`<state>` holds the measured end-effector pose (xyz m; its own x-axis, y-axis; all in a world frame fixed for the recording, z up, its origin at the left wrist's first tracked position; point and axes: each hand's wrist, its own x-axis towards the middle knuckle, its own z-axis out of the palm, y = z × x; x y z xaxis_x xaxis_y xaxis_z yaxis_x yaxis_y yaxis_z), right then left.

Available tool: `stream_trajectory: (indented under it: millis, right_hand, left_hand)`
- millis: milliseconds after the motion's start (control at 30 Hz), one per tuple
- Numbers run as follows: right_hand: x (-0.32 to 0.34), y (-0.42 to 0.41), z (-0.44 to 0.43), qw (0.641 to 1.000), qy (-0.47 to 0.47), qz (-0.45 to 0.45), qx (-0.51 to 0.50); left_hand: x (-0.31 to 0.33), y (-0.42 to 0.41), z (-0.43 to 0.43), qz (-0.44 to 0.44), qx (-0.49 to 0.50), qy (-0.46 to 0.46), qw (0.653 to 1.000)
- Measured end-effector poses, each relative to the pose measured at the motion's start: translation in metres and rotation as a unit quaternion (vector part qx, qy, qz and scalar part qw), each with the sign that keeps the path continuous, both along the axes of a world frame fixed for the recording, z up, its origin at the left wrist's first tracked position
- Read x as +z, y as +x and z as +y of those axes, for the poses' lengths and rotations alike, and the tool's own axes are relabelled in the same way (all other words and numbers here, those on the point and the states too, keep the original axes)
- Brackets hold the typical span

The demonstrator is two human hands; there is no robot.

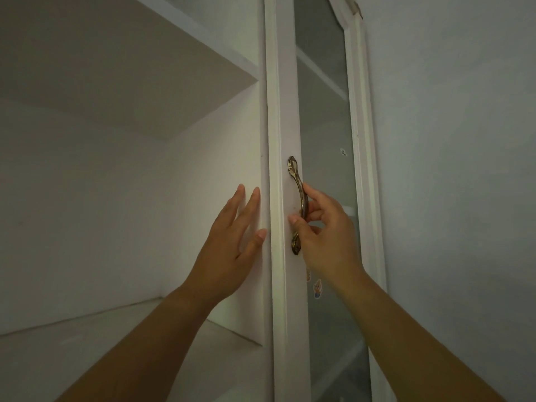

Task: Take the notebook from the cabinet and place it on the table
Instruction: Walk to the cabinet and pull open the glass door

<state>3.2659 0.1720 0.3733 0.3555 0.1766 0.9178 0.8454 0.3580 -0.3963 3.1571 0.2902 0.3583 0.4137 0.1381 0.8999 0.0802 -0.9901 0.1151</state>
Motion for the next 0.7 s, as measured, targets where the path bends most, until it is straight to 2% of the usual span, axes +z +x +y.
stream_trajectory:
  millis: [433,700]
  right_hand:
    - [0.0006,0.0003,-0.0025,0.999,0.004,-0.015,-0.036]
    - [0.0000,0.0000,0.0002,1.000,0.002,-0.014,-0.019]
  left_hand:
    - [0.0031,-0.0013,0.0006,0.011,0.000,0.007,1.000]
    - [0.0057,-0.0032,-0.0010,0.010,-0.004,-0.007,1.000]
